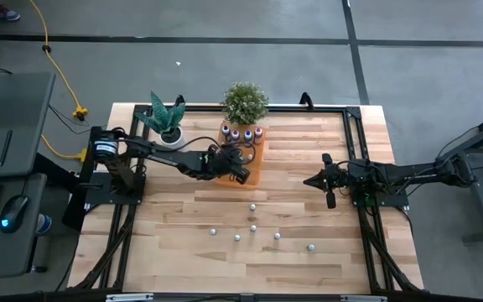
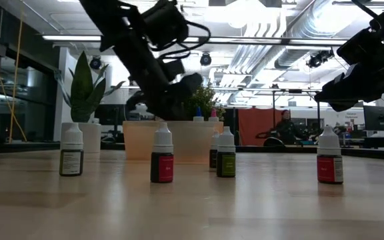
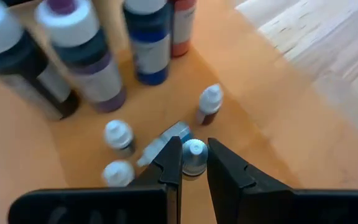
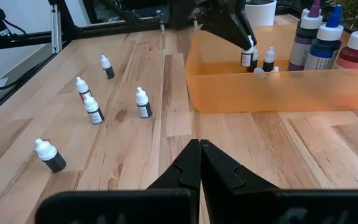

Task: Pick & Place food coloring
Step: Put the right small black food coloring bottle into the orange bin

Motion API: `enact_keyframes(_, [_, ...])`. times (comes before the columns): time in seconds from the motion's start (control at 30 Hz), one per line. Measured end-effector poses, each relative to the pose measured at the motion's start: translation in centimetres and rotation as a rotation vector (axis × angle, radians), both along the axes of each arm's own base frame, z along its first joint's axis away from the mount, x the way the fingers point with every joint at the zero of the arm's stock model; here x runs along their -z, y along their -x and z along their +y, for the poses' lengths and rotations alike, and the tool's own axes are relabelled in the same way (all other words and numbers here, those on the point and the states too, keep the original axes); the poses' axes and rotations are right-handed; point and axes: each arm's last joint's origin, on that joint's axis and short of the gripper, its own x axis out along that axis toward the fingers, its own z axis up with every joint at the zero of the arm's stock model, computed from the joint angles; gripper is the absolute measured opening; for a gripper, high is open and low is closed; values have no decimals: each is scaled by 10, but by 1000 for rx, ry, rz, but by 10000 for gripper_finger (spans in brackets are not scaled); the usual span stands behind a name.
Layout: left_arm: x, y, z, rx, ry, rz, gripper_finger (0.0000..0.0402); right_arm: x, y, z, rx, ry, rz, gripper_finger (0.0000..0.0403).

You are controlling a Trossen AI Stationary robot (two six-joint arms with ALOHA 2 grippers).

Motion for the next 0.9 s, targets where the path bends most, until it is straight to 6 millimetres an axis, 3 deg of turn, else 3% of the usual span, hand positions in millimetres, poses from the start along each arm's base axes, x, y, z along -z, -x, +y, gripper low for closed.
enact_keyframes(0.5, [16, -30, 0, 25, 27, 18, 40, 0, 0, 0, 0, 0, 1, 0])
enact_keyframes(0.9, [16, -30, 11, -11, 19, 20, 62, 0, 0, 0, 0, 0, 1, 0])
